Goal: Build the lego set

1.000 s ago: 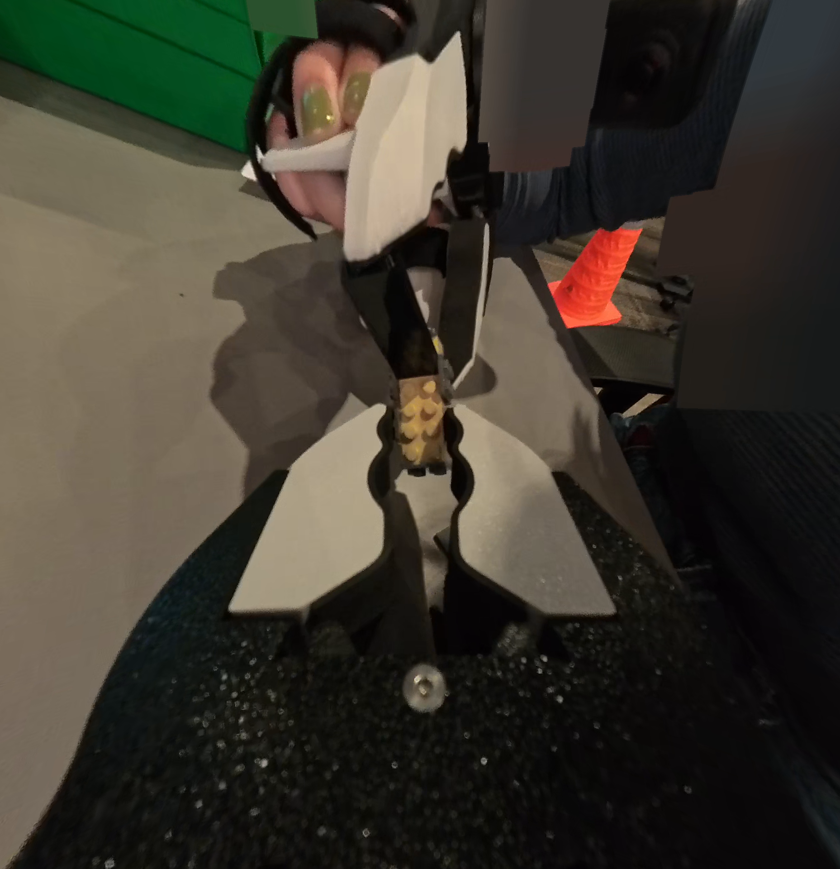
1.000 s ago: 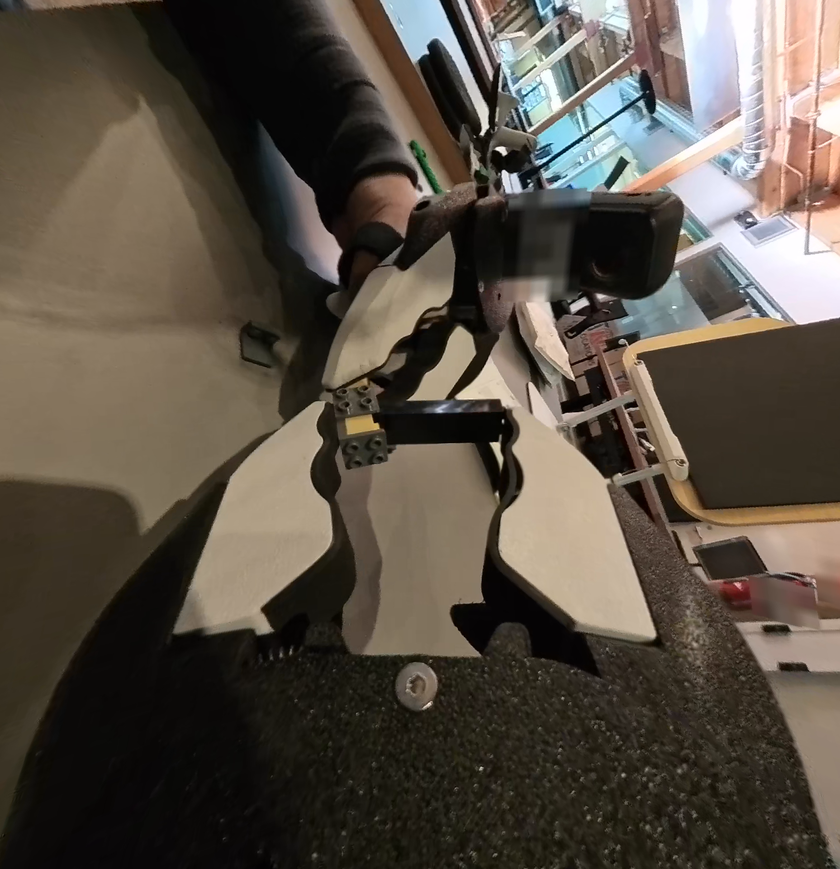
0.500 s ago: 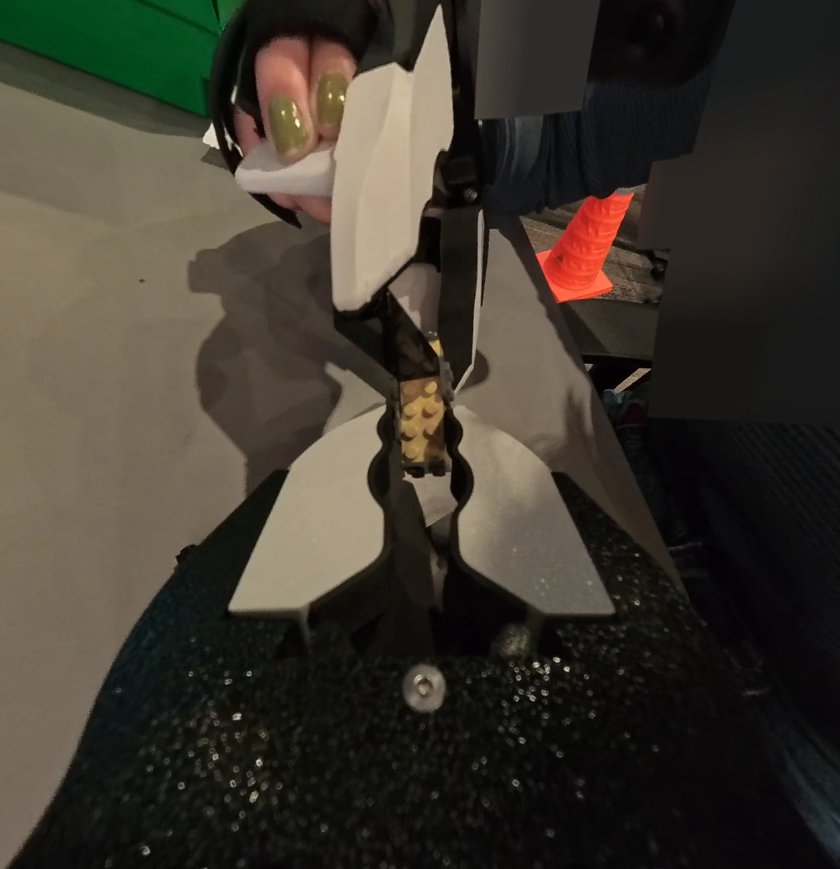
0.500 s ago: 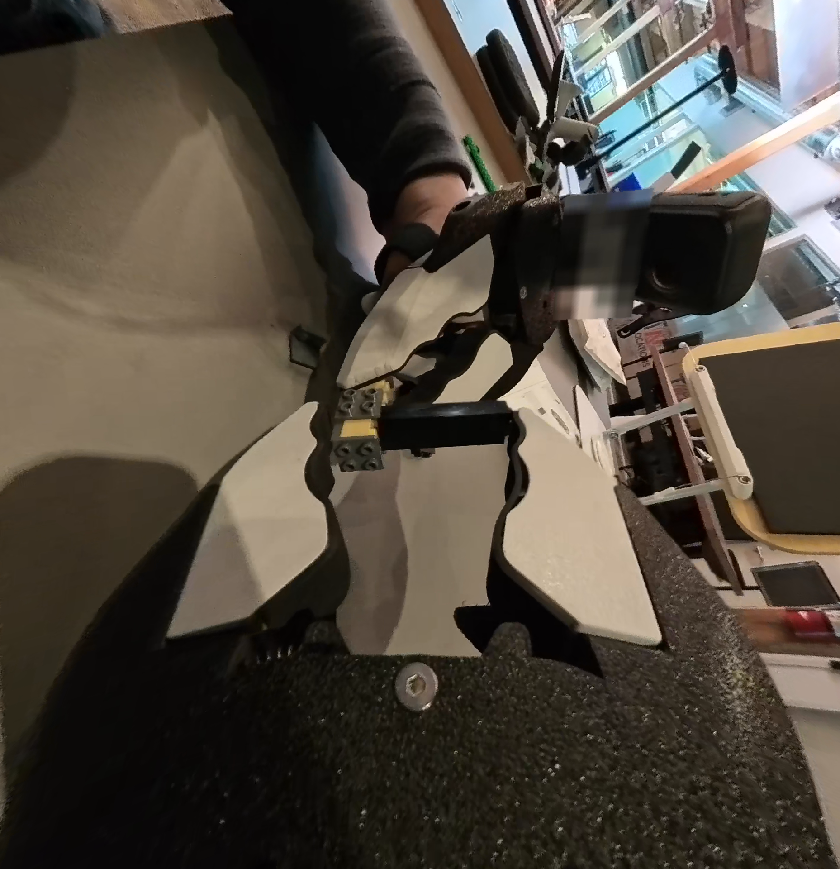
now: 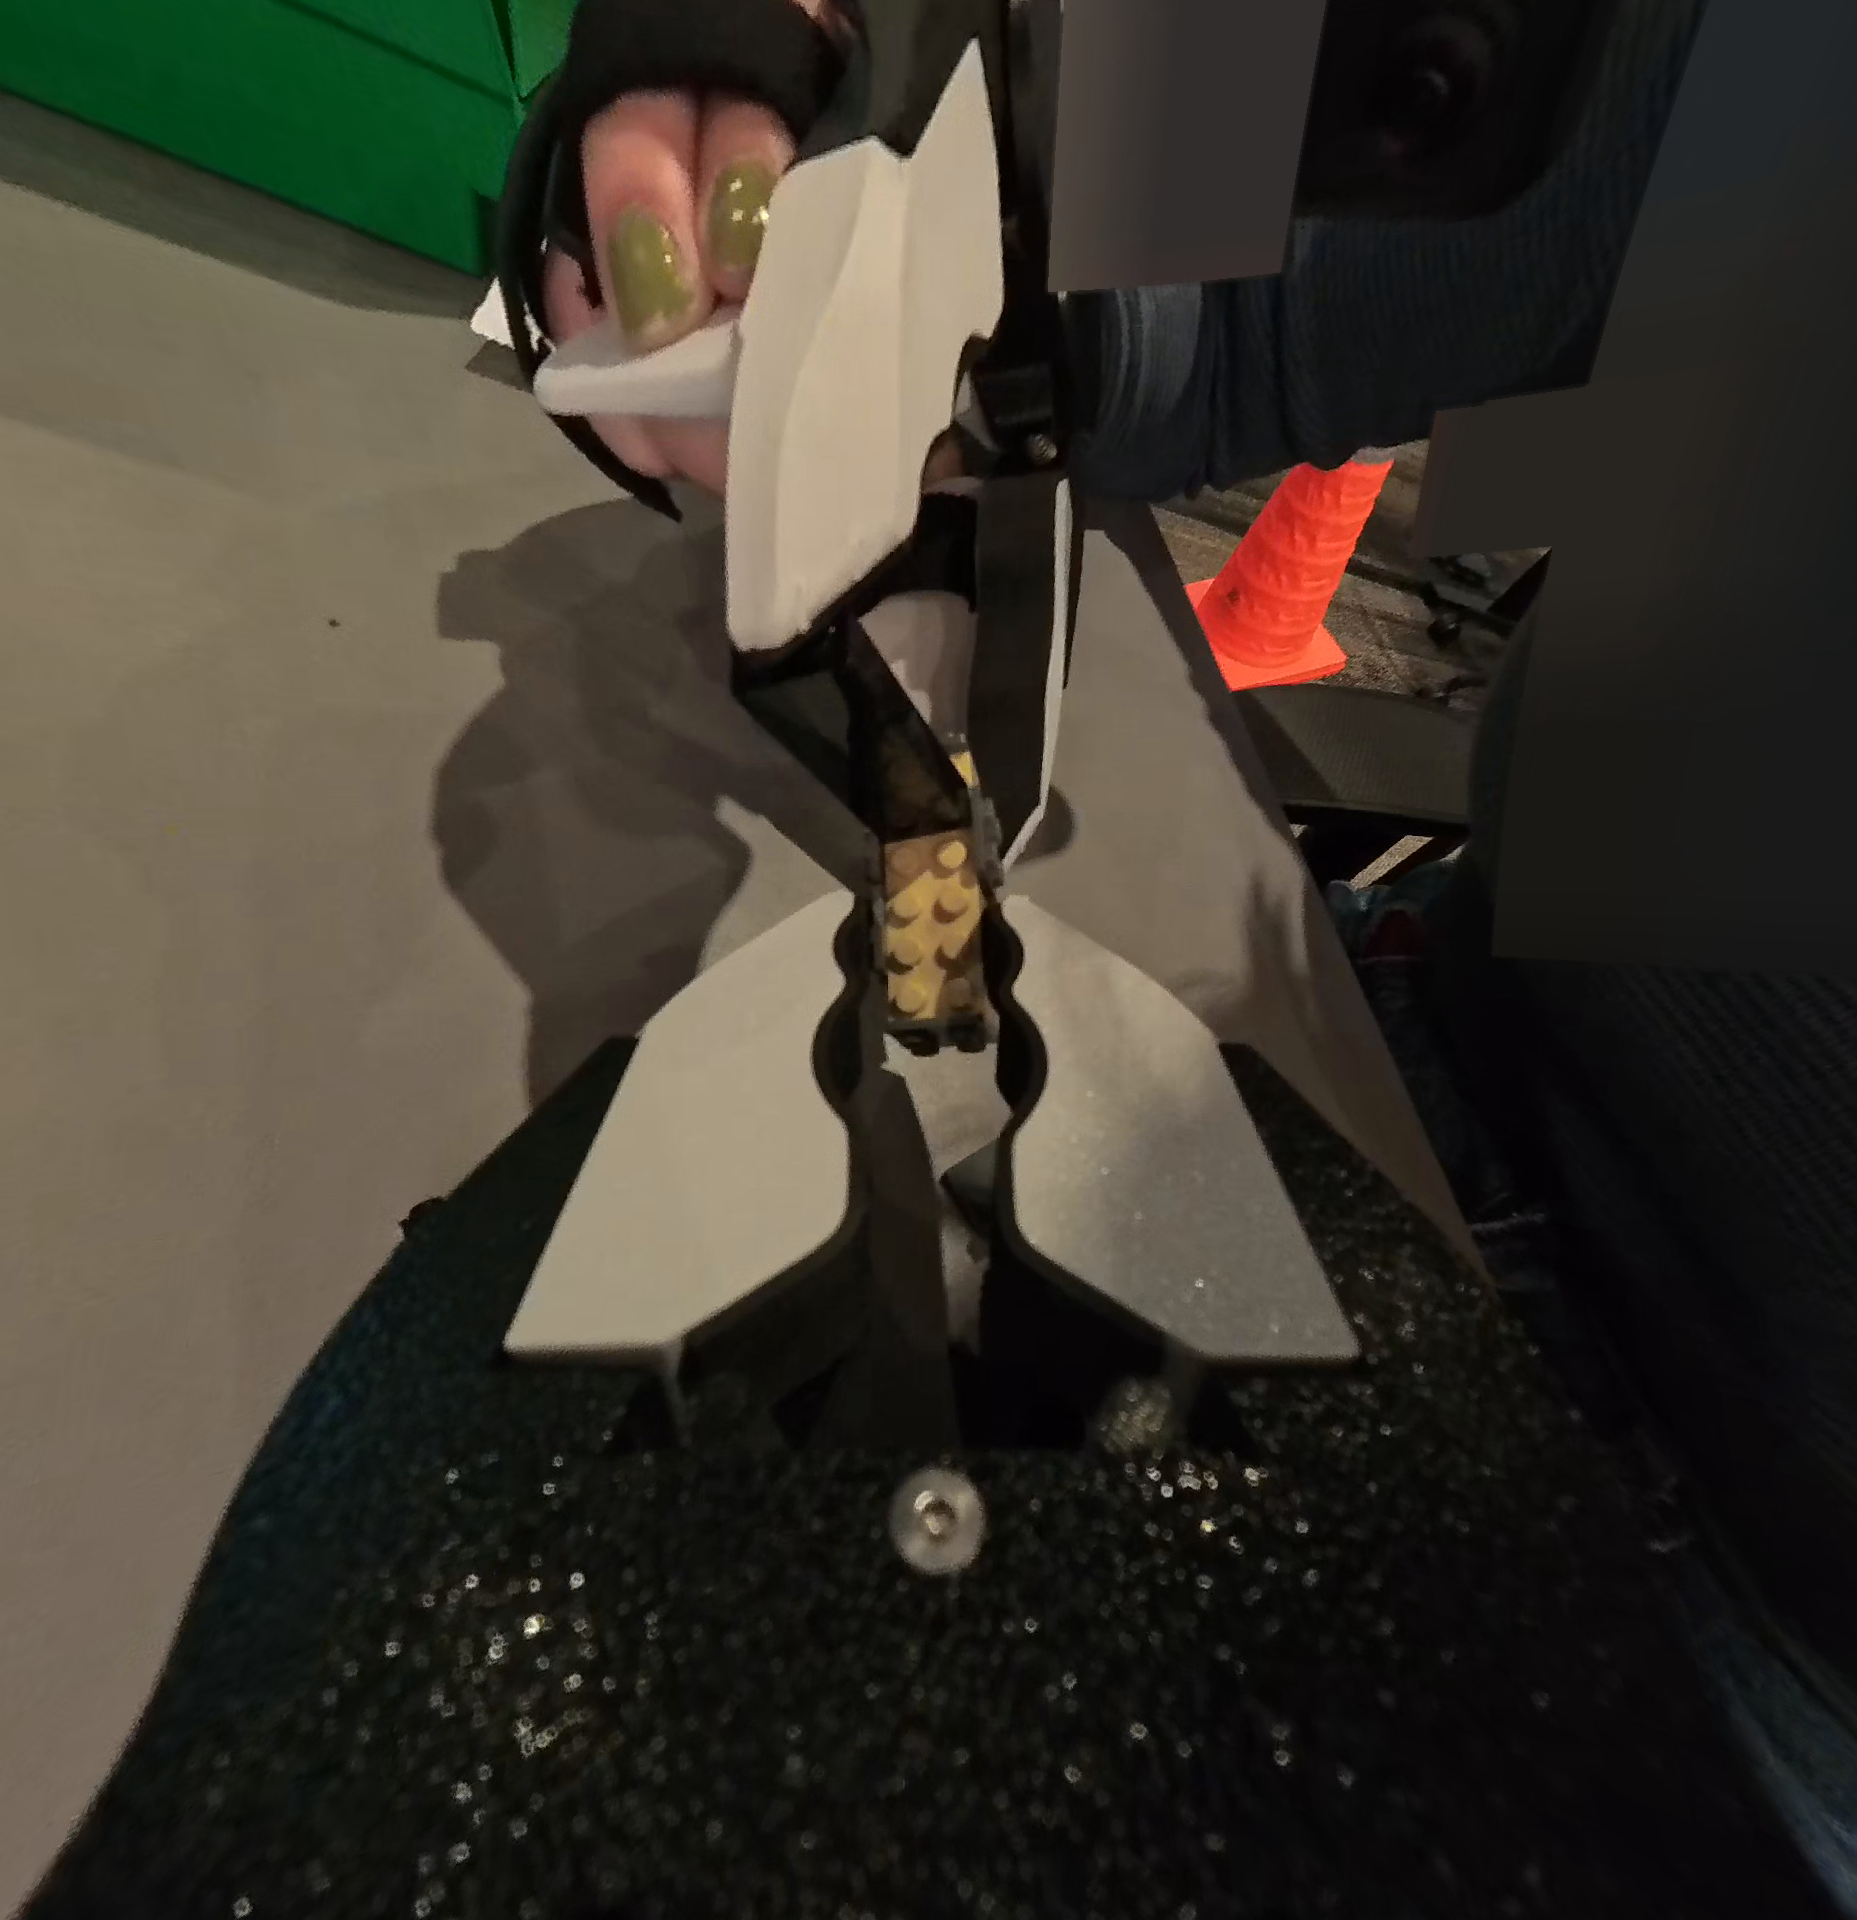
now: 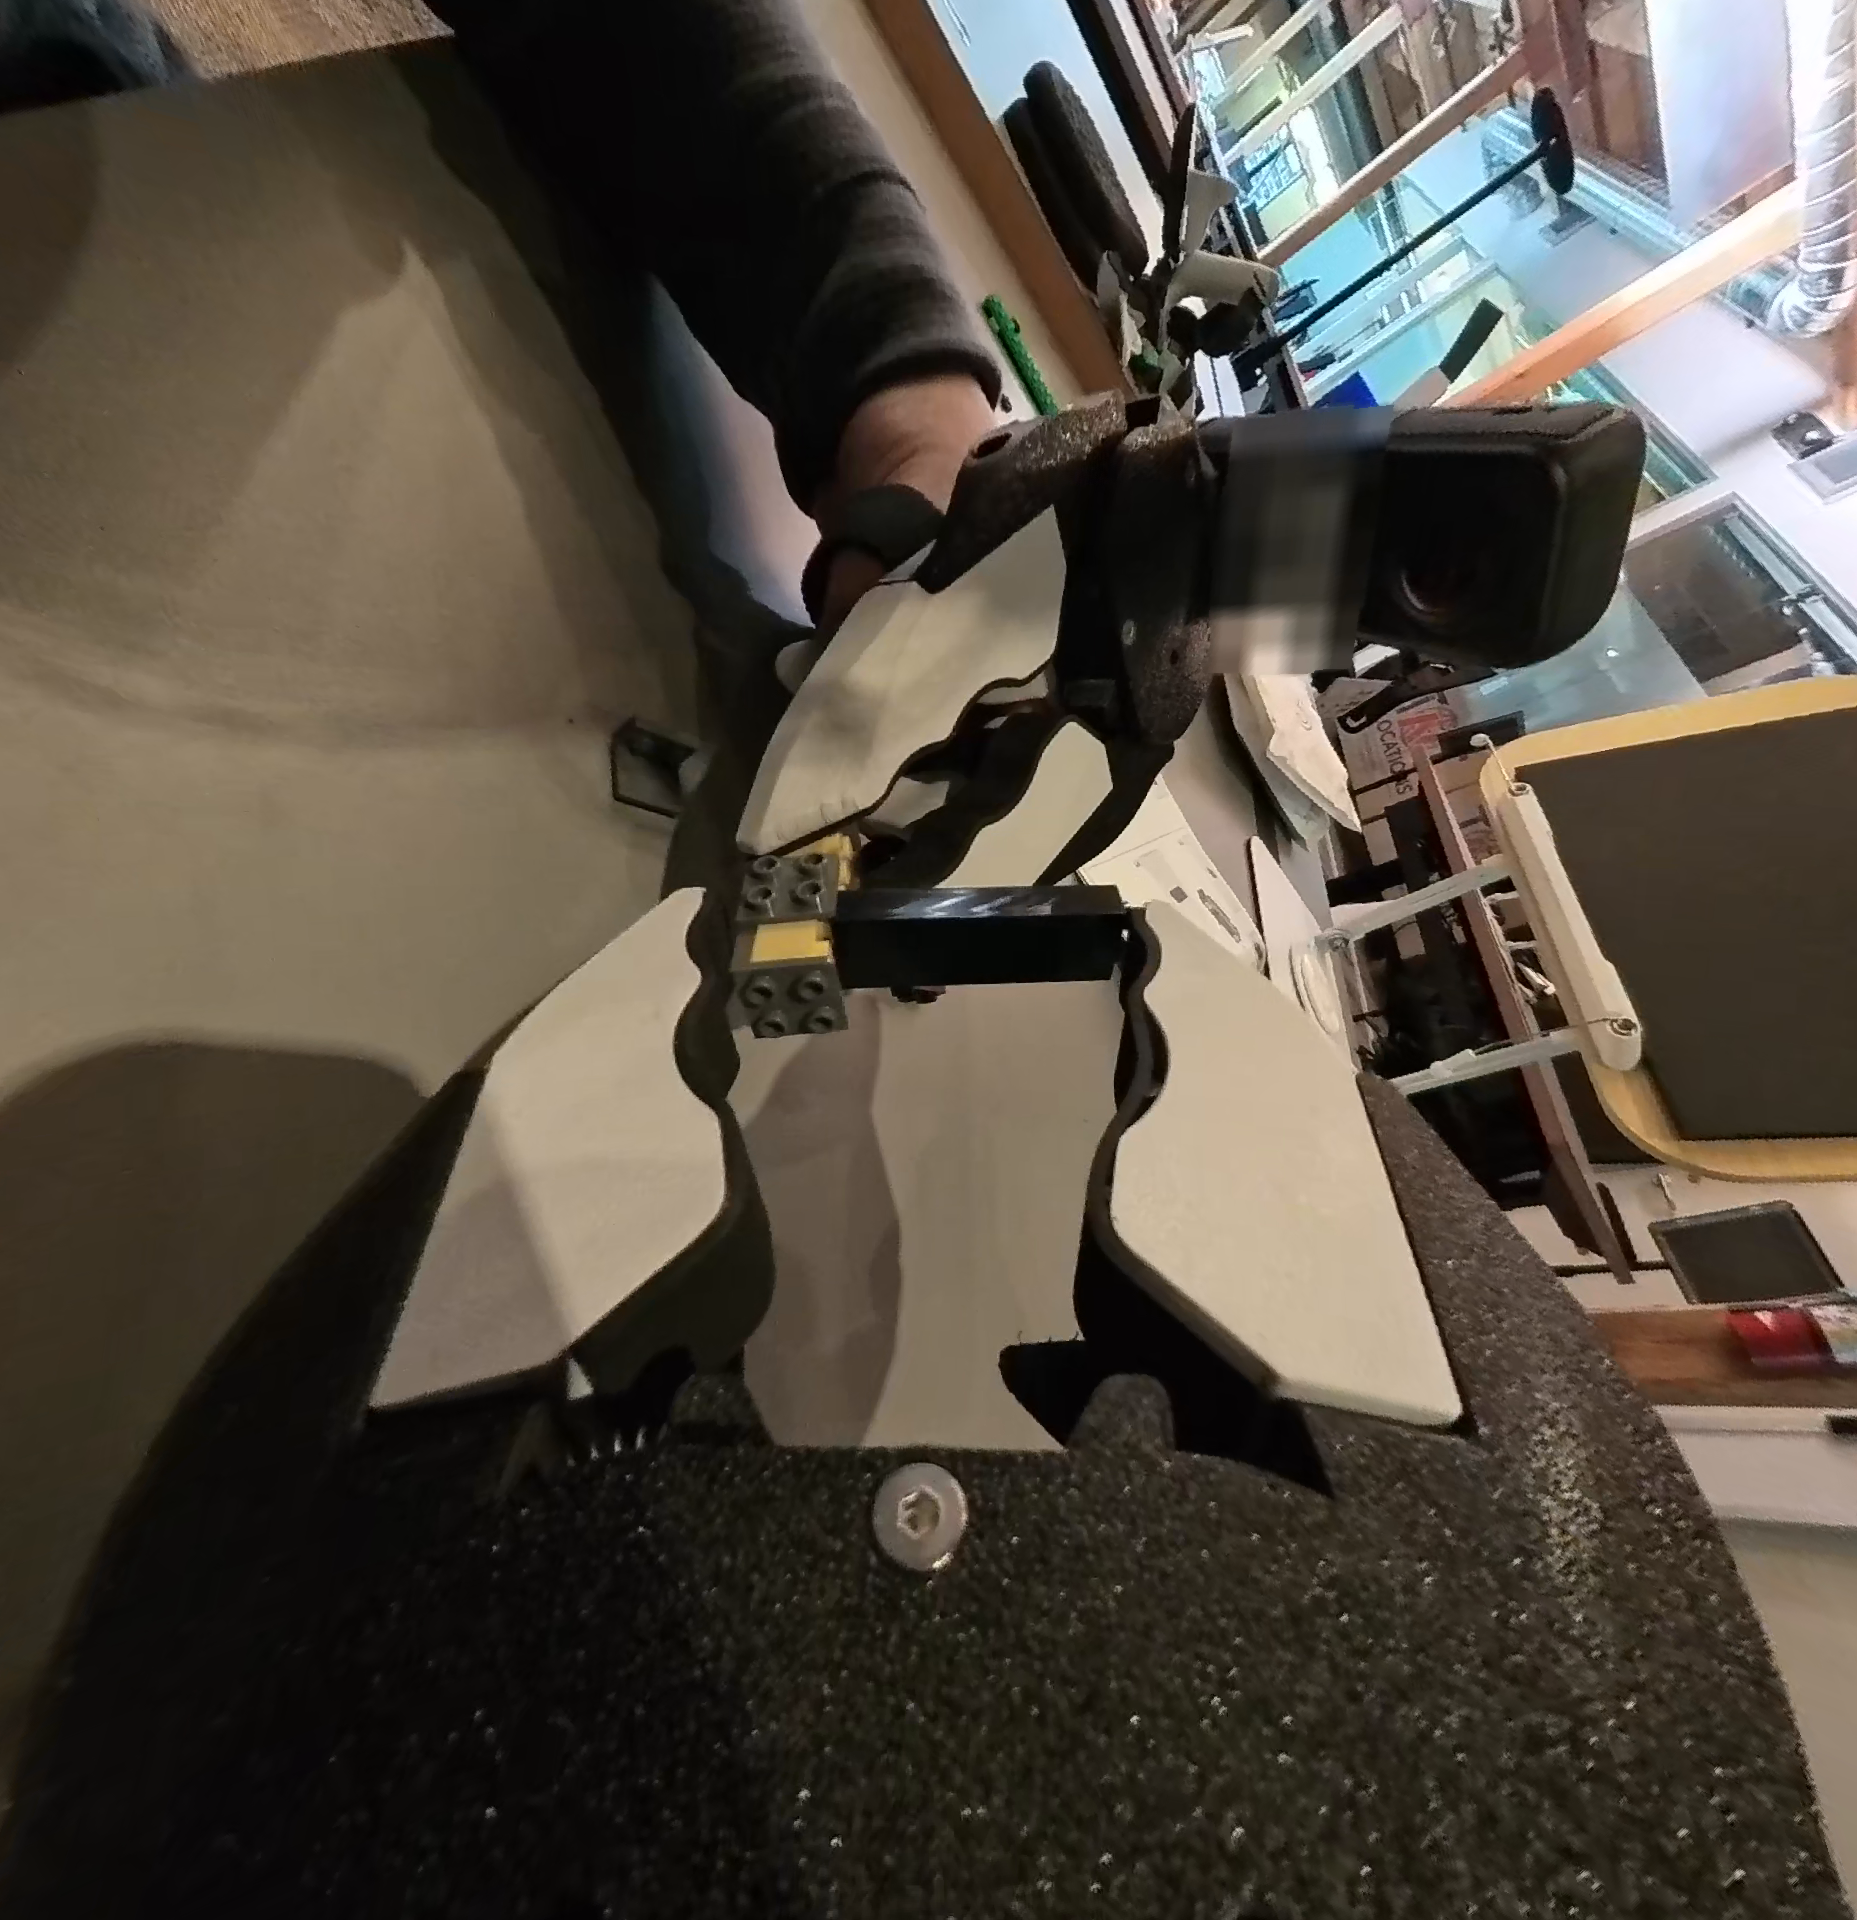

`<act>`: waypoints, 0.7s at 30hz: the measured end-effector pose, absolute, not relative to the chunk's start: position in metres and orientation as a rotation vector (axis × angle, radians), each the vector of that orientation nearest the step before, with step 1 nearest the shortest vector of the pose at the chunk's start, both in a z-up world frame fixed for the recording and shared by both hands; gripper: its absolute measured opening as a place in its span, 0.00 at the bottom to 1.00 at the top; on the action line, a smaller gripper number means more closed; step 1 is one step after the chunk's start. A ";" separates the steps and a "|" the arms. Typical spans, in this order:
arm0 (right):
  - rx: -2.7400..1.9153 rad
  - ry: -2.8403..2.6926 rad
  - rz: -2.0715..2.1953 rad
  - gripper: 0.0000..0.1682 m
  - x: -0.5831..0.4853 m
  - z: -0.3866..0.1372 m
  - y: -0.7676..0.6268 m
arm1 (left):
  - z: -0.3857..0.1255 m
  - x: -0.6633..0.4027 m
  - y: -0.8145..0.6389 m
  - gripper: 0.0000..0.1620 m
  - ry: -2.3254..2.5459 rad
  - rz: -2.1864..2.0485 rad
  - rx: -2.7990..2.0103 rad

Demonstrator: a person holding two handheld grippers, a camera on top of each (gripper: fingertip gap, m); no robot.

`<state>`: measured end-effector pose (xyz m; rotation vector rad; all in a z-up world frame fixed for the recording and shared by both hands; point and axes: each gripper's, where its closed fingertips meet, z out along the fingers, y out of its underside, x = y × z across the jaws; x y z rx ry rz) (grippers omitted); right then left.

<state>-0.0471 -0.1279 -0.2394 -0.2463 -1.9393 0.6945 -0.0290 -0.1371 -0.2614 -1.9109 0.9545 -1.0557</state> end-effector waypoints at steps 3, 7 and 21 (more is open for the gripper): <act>-0.255 -1.948 0.704 0.43 -0.047 -0.240 -0.128 | -0.261 -0.029 -0.138 0.13 0.958 -1.057 -1.908; -0.260 -1.966 0.714 0.44 -0.045 -0.240 -0.128 | -0.261 -0.030 -0.137 0.13 0.949 -1.056 -1.908; -0.238 -2.020 0.688 0.49 -0.042 -0.244 -0.128 | -0.265 -0.035 -0.131 0.13 0.929 -0.979 -1.935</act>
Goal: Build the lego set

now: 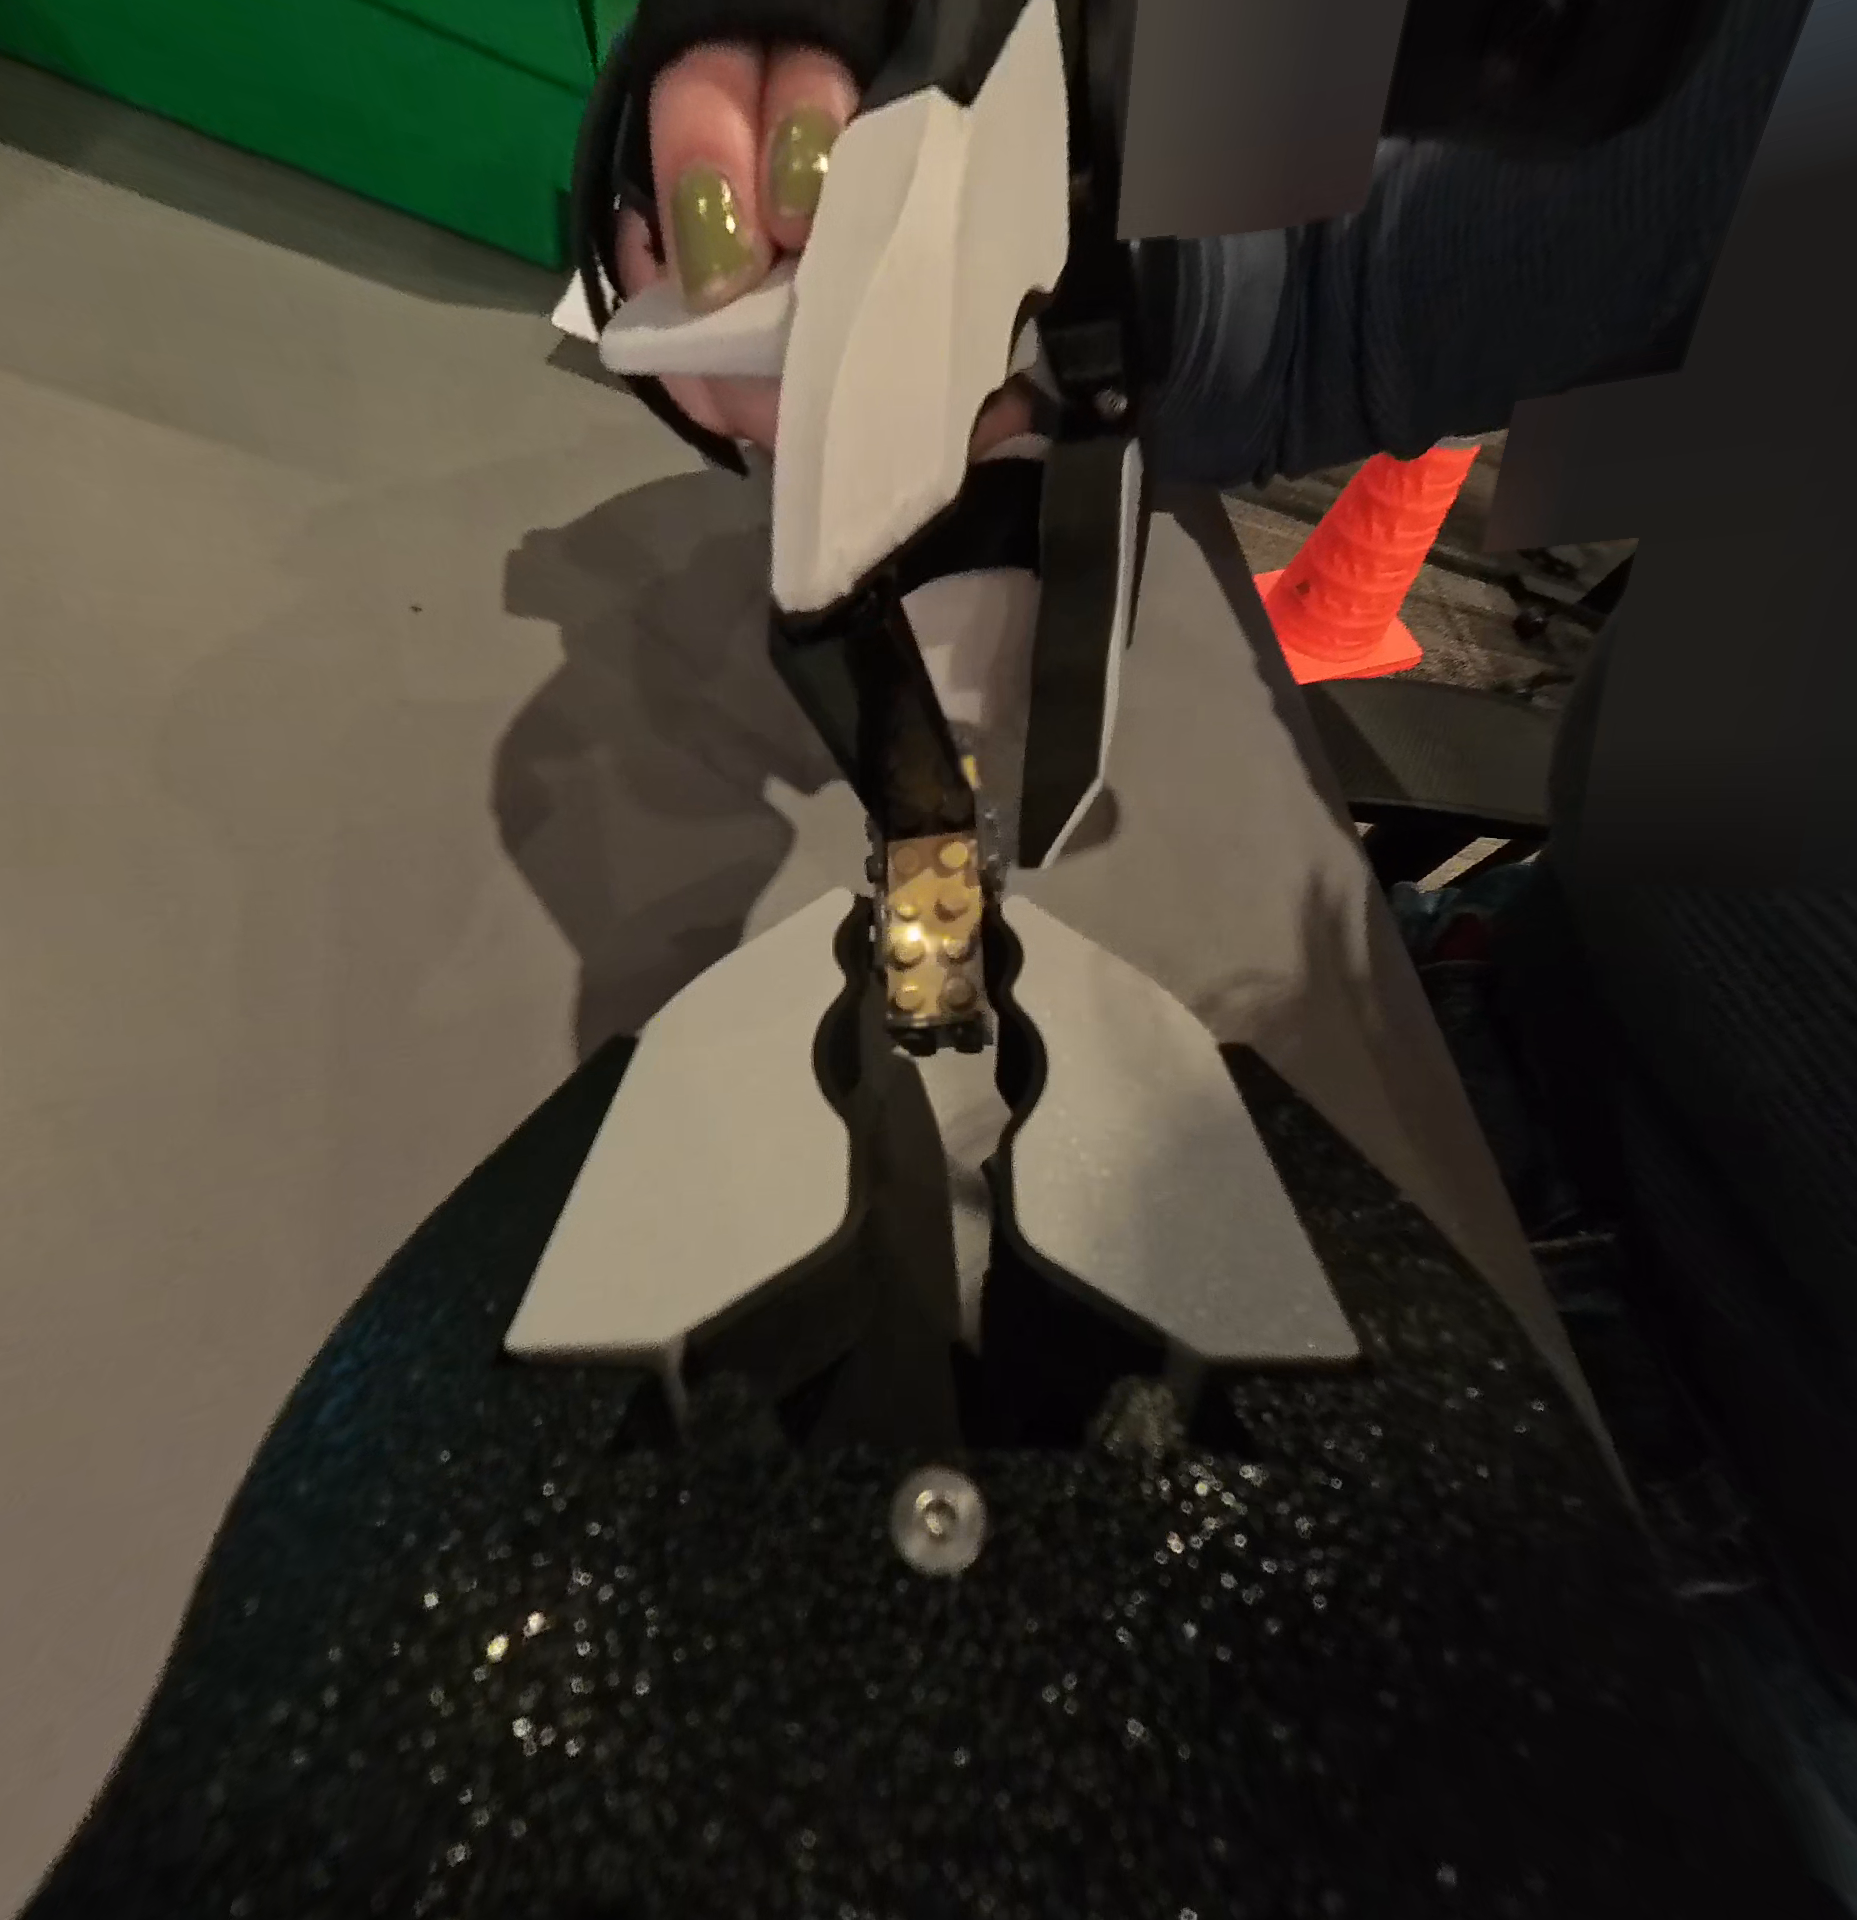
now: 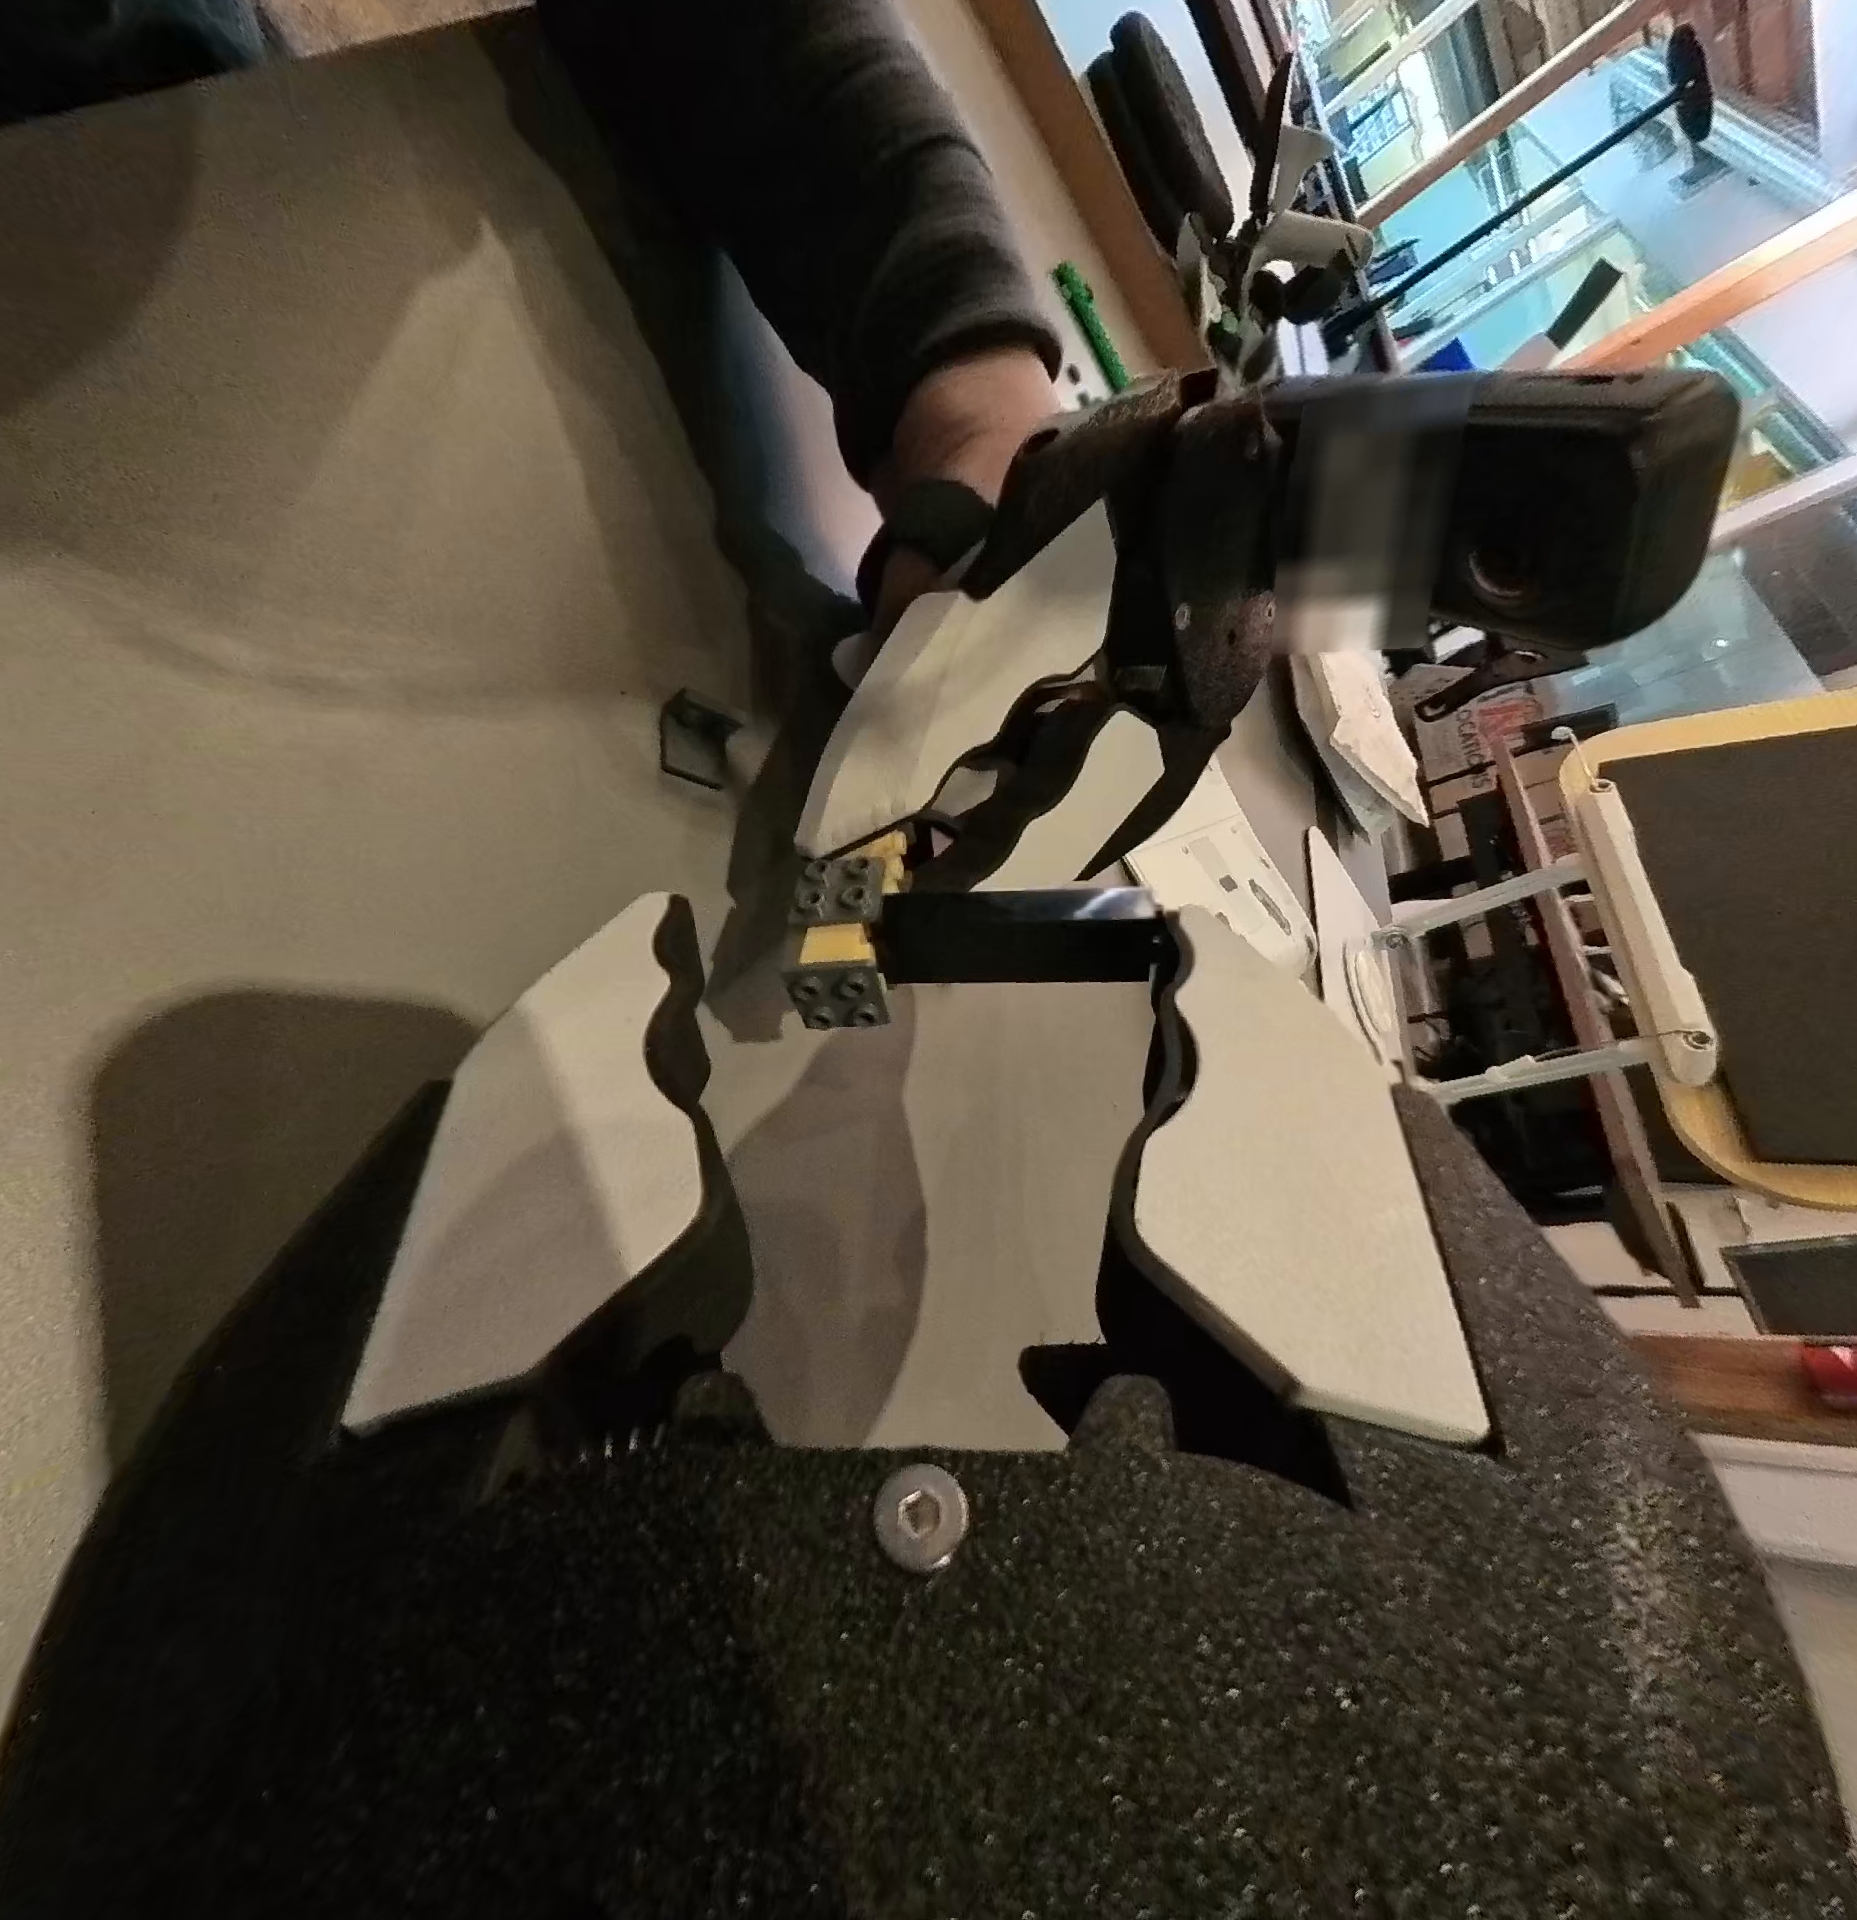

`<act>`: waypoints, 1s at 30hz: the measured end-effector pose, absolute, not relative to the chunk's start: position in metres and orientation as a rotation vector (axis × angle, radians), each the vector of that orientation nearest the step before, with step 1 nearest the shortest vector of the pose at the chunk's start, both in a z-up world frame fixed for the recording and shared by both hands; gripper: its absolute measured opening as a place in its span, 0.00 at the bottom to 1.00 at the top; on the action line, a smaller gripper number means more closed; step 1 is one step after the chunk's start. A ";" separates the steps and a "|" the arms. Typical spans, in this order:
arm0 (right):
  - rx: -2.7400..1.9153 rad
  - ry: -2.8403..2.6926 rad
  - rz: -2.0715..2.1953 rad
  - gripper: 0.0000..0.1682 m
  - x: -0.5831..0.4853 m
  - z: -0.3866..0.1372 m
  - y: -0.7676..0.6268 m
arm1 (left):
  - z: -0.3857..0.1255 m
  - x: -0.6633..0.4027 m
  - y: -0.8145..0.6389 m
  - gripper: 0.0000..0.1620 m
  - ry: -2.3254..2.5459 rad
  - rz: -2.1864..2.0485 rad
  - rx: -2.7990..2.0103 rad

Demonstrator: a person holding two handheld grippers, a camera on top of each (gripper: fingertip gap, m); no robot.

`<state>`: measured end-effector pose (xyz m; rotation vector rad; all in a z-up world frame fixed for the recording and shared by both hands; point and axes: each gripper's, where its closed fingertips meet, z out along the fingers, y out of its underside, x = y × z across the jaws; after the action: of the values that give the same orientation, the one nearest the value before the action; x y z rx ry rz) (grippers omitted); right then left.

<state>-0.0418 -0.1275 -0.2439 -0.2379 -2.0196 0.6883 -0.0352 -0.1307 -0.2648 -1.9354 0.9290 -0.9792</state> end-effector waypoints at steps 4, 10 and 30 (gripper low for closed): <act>-0.253 -2.036 0.712 0.49 -0.040 -0.243 -0.127 | -0.266 -0.036 -0.130 0.13 0.927 -0.962 -1.941; -0.256 -2.052 0.760 0.48 -0.037 -0.240 -0.132 | -0.268 -0.036 -0.129 0.13 0.939 -0.943 -1.953; -0.230 -2.058 0.690 0.44 -0.036 -0.242 -0.129 | -0.267 -0.035 -0.129 0.13 0.952 -0.923 -1.933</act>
<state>-0.0356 -0.1290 -0.2418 -0.2303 -2.0580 0.6904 -0.0352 -0.1286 -0.2667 -1.9331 0.9523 -0.9232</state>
